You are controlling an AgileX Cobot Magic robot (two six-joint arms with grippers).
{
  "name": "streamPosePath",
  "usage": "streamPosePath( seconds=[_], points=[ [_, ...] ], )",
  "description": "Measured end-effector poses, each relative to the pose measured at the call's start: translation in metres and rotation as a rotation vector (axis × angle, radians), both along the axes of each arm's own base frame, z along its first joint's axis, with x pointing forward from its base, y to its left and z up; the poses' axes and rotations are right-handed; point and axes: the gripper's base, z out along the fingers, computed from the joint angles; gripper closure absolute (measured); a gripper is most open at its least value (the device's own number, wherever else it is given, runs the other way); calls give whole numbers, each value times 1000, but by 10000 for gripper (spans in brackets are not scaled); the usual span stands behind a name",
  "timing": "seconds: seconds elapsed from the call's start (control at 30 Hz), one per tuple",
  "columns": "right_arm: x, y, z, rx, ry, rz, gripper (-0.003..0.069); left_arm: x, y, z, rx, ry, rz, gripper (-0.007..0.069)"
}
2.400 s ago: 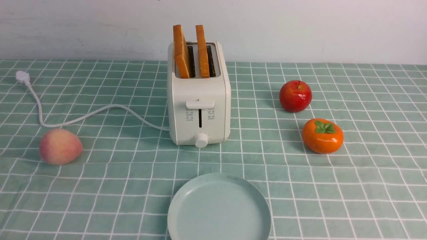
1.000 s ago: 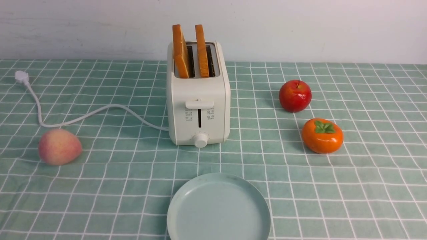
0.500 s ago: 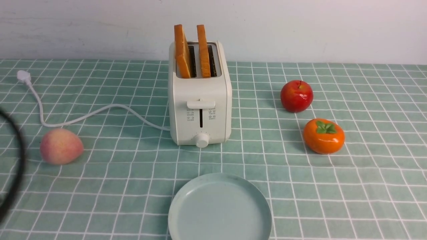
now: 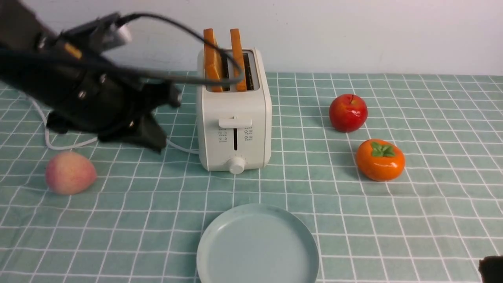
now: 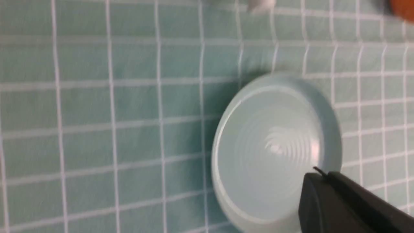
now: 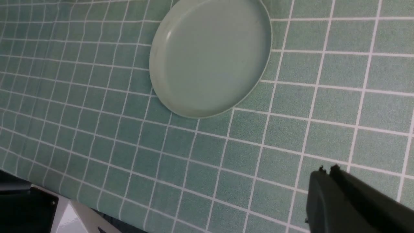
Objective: Take toasted bread from bread machine on blue coffee table place on plate.
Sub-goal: 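Reach for a toast slice standing in the toaster with the left gripper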
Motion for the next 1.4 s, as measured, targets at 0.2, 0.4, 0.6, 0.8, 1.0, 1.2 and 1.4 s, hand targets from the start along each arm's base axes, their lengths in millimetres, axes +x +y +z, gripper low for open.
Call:
streamPosePath(
  seconds=[0.2,0.4,0.6,0.8,1.0,1.2,1.4],
  points=[
    [2,-1,0,-5,-20,-9,661,65,-19,43,9,-189,38,636],
    [3,-1,-1,2,-21,-23,660,124,-36,35,7,-255,51,492],
    [3,2,2,77,4,-52,657,163,-44,2,58,-278,68,274],
    [3,2,2,83,5,-53,655,185,-48,-27,93,-300,78,193],
    [2,3,2,83,9,-50,649,194,-50,-50,112,-254,74,424],
    [1,3,2,69,3,-26,643,176,-44,-14,119,-303,75,533],
    [1,3,2,61,-4,-14,639,104,-19,91,82,-462,93,533]
  ],
)
